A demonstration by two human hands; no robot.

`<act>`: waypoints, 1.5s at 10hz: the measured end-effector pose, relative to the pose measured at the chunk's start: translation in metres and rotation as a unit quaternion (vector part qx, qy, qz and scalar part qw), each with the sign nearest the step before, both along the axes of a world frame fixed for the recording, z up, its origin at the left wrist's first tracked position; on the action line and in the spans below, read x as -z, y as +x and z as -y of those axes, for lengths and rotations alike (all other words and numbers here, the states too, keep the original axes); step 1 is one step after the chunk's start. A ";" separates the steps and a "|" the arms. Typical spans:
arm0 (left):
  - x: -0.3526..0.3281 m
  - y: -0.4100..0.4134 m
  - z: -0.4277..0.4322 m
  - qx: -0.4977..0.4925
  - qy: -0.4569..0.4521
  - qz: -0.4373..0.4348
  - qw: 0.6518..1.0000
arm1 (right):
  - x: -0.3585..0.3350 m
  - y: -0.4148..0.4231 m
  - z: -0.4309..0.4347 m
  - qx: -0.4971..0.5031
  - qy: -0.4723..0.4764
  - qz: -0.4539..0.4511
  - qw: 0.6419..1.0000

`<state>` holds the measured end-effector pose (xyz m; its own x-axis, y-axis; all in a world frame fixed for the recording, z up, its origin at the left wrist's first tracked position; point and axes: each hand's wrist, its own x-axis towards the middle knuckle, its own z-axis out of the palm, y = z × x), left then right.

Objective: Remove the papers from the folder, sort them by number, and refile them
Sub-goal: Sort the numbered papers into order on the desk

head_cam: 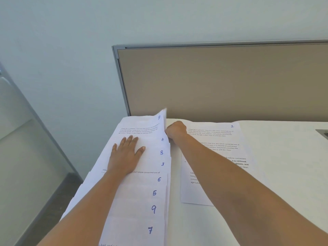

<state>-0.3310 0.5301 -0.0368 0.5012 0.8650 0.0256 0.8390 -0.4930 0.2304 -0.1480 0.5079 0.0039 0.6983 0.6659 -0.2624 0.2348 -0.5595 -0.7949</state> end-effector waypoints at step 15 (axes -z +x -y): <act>-0.028 0.060 0.070 0.061 -0.003 0.004 0.998 | -0.027 0.233 0.207 0.241 0.167 -0.108 0.950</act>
<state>-0.2709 0.4606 -0.0089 0.6019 0.7982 0.0254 0.7715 -0.5894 0.2395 0.0849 0.3011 0.0305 0.8974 0.3535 -0.2642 -0.1735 -0.2678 -0.9477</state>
